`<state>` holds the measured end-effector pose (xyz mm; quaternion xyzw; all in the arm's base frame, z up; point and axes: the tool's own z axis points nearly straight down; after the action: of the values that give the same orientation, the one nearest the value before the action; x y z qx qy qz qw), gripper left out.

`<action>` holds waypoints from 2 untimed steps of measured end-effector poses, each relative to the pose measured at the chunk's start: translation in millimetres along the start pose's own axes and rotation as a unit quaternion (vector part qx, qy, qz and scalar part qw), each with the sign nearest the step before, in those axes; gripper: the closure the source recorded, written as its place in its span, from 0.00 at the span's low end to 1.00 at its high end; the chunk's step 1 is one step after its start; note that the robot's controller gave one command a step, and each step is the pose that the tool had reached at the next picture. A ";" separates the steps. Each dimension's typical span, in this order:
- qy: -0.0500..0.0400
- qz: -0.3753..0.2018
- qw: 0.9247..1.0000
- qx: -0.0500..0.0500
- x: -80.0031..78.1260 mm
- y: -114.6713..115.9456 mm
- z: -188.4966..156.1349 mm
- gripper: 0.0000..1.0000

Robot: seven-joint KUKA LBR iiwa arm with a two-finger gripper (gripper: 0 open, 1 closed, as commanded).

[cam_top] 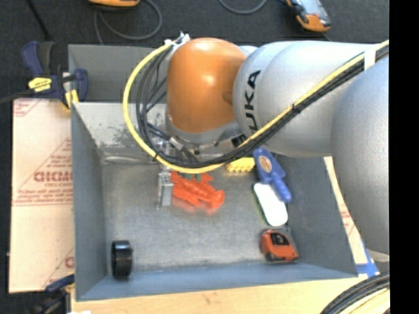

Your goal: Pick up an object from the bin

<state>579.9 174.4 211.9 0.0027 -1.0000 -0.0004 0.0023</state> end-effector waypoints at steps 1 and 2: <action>-0.004 0.002 1.000 -0.001 -1.3 -1.0 -4.8 0.00; -0.006 -0.031 1.000 0.000 -0.1 -38.0 31.3 0.00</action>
Offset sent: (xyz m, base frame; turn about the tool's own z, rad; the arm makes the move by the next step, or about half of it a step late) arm -0.0024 -0.0642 -0.0579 -0.0977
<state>580.1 136.5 180.6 0.0333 -0.9994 -0.0007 -0.0033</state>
